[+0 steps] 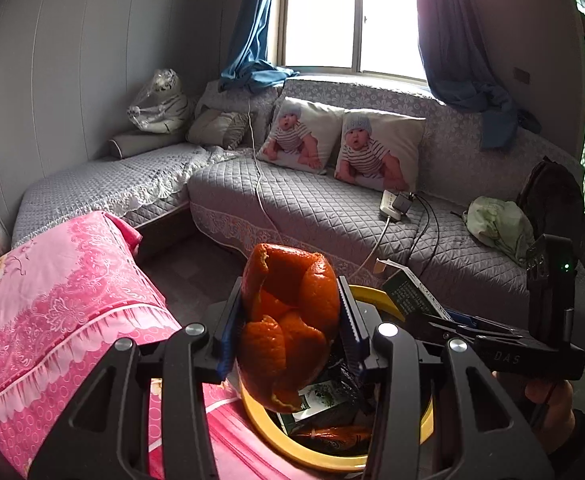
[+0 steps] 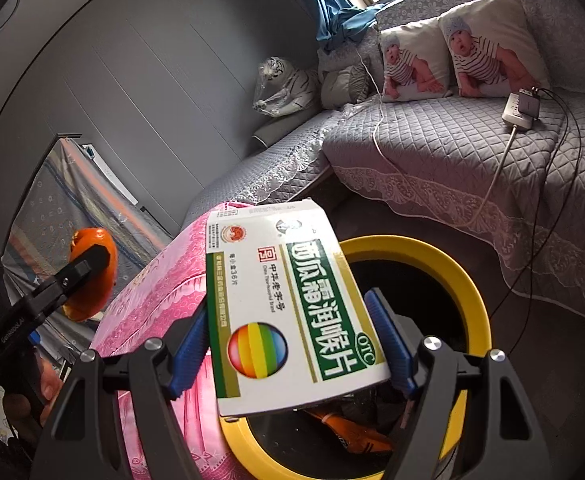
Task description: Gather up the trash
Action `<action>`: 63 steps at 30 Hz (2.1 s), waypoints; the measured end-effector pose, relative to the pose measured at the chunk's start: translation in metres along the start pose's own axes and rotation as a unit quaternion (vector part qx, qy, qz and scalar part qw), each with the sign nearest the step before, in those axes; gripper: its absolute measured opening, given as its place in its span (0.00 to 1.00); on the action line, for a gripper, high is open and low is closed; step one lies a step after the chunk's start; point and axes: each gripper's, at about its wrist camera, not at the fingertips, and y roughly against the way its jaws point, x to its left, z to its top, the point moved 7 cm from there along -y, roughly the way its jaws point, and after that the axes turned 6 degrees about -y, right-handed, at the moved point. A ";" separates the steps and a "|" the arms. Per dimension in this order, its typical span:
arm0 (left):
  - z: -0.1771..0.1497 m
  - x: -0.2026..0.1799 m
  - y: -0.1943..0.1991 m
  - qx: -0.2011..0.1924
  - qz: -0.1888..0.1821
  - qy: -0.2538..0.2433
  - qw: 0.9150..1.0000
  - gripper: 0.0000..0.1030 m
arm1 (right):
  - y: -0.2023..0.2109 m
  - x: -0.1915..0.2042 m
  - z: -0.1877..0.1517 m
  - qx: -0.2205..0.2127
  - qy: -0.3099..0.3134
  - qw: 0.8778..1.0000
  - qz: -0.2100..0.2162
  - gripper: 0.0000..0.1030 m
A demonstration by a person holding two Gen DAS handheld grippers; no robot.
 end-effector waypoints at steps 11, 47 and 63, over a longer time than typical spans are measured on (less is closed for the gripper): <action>-0.031 0.010 -0.071 0.078 -0.022 0.041 0.996 0.40 | -0.022 -0.026 -0.004 0.027 -0.057 0.998 -0.030 0.69; -0.060 0.142 0.280 -0.151 0.312 0.070 0.935 0.92 | -0.032 0.179 -0.049 -0.034 0.160 0.986 -0.011 0.92; -0.141 0.162 0.351 -0.097 0.401 0.196 0.890 0.92 | 0.022 0.295 -0.115 -0.072 0.261 0.962 0.043 0.92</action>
